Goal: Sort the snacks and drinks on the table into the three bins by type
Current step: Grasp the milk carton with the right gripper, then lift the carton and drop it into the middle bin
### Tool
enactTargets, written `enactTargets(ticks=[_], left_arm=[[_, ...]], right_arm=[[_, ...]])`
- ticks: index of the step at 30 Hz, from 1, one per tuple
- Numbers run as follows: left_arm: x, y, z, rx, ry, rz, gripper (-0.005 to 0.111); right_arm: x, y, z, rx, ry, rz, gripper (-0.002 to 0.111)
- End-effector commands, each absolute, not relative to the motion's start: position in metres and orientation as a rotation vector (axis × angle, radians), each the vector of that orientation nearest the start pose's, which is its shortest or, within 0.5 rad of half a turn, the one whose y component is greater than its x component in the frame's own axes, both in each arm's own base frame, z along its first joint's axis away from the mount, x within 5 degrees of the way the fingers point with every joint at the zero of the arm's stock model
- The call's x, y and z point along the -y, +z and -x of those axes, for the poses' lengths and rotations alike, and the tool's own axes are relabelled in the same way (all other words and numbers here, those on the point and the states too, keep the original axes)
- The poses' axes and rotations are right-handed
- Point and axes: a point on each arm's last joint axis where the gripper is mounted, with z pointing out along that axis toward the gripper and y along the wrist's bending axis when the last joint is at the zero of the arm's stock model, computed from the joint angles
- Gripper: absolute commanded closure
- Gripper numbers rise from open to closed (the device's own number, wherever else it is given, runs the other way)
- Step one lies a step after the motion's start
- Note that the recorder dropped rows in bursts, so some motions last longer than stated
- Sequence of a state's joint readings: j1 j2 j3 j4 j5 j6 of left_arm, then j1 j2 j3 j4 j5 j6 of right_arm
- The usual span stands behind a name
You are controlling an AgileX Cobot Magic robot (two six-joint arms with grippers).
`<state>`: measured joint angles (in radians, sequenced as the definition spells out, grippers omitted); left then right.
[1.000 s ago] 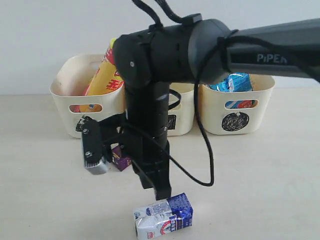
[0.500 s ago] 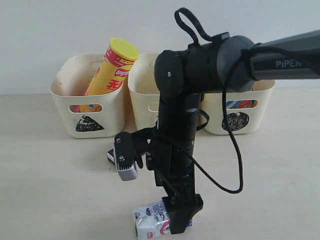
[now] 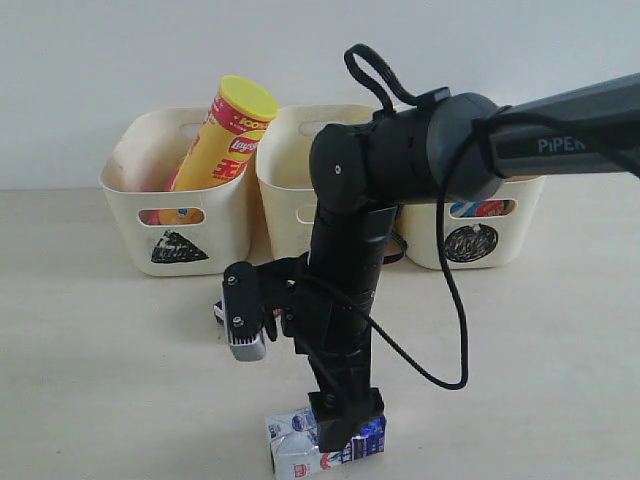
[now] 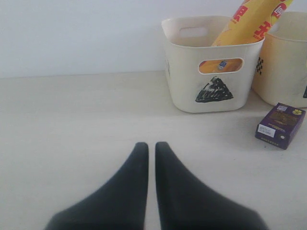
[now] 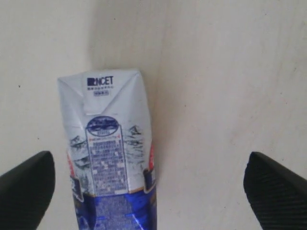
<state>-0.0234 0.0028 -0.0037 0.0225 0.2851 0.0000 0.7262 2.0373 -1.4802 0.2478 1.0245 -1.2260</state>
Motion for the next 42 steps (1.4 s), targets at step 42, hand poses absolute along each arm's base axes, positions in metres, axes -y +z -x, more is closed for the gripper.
enactTargets(ticks=[42], left_arm=[[0.001, 0.188, -0.055, -1.761, -0.006, -0.022, 0.102]], right_arm=[[-0.282, 0.132, -0.294, -2.095, 0.325, 2.299, 0.046]])
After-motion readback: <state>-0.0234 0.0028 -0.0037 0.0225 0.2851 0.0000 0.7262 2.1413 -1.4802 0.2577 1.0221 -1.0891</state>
